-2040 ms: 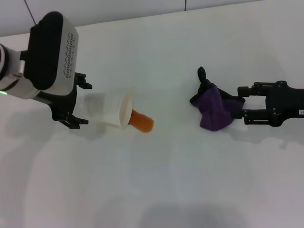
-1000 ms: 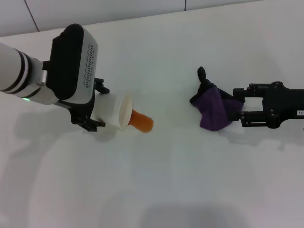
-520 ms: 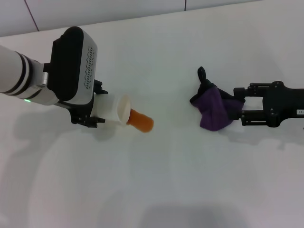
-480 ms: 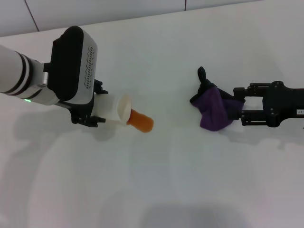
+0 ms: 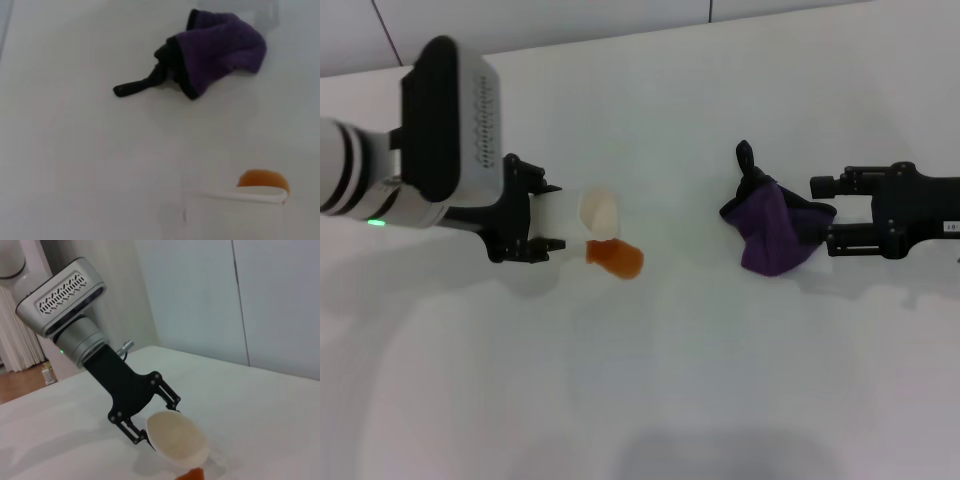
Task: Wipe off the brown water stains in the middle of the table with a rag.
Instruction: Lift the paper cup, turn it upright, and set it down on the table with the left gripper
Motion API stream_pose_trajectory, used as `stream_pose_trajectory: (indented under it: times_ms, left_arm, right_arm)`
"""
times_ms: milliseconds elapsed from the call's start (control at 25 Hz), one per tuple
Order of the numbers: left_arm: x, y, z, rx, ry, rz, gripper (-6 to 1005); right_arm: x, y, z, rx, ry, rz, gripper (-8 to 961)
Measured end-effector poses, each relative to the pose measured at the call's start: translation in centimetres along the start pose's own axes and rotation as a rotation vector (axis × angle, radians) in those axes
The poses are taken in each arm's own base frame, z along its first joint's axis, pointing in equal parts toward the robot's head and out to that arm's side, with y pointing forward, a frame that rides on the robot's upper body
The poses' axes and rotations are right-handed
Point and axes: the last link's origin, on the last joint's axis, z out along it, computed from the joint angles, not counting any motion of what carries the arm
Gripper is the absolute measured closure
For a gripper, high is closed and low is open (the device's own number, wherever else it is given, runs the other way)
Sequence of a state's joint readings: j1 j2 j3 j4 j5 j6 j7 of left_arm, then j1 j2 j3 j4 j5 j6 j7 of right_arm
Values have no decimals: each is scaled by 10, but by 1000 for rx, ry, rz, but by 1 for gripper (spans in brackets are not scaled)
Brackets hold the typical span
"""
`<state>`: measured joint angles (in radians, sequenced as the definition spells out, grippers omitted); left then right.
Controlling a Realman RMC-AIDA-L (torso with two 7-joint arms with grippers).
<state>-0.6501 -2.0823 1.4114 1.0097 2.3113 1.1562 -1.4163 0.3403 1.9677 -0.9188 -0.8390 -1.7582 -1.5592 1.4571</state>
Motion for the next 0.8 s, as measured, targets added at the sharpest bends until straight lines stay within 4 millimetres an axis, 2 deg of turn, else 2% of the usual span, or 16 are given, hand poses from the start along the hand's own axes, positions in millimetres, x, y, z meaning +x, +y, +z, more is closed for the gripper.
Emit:
stream_pose_trajectory:
  times_ms: [160,240,520,800]
  left_arm:
    - [-8,12,-5,35,57,-105,394]
    - [-17,19,-15,83,111,-193,445]
    - [-38,37,-35,198,284,-392,446]
    - [-53,66,-21,209,425,-552,444]
  right_arm:
    - [-3,-1,3,-7,1,-9,250]
    - [-4,-1,3,-8,3,-11,250]
    - [-5,-2,3,-12,8,-17,250]
    - [-6,1,11,-39,24,-27,250]
